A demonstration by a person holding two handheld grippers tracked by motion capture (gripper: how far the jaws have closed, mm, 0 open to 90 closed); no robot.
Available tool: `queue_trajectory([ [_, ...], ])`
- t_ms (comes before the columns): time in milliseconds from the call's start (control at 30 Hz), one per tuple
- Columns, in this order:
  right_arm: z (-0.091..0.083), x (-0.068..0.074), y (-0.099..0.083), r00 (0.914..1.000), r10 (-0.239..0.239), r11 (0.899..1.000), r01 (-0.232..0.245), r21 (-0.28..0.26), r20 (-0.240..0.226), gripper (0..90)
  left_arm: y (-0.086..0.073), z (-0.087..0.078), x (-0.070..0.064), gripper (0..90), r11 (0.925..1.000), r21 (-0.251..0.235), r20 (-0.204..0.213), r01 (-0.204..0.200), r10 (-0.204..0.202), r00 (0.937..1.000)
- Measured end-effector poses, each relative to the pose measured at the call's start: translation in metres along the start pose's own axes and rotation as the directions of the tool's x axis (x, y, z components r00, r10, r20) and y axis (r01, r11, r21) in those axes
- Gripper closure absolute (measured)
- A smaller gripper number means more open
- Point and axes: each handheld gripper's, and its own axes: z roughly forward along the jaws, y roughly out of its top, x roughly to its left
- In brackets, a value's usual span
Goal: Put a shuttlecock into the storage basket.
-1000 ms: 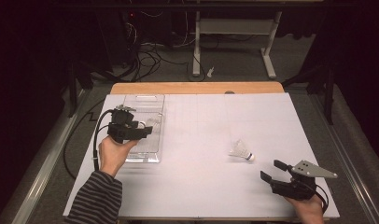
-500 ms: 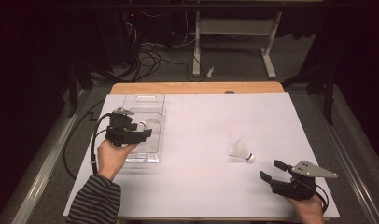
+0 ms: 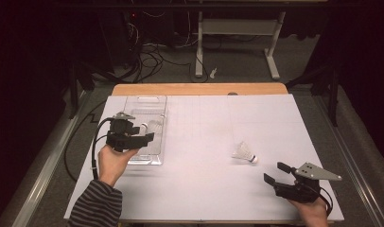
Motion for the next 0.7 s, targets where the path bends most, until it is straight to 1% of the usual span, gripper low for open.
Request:
queue_trajectory([
  [167,0.000,0.000,0.000,1.0000,0.000,1.000,0.000,0.001,-0.001,28.9,-0.003,-0.001,-0.001,36.8,0.9999,-0.012,0.005,-0.001,0.001,1.0000],
  [267,0.000,0.000,0.000,1.0000,-0.001,1.000,0.001,0.002,-0.001,28.9,-0.005,-0.003,-0.003,36.6,0.9998,-0.022,0.016,0.001,0.000,0.9999],
  [367,0.000,0.000,0.000,1.0000,0.000,1.000,0.000,0.001,-0.001,28.9,-0.008,-0.005,-0.004,36.4,0.9995,-0.032,0.016,-0.008,0.009,0.9998],
  [600,0.000,0.000,0.000,1.0000,-0.001,1.000,0.001,0.000,-0.002,28.9,-0.014,-0.009,-0.005,36.1,0.9982,-0.059,0.021,-0.006,0.007,0.9998],
  [700,0.000,0.000,0.000,1.0000,-0.003,1.000,0.003,0.000,-0.002,28.9,-0.019,-0.010,-0.005,36.1,0.9975,-0.069,0.016,-0.015,0.016,0.9997],
])
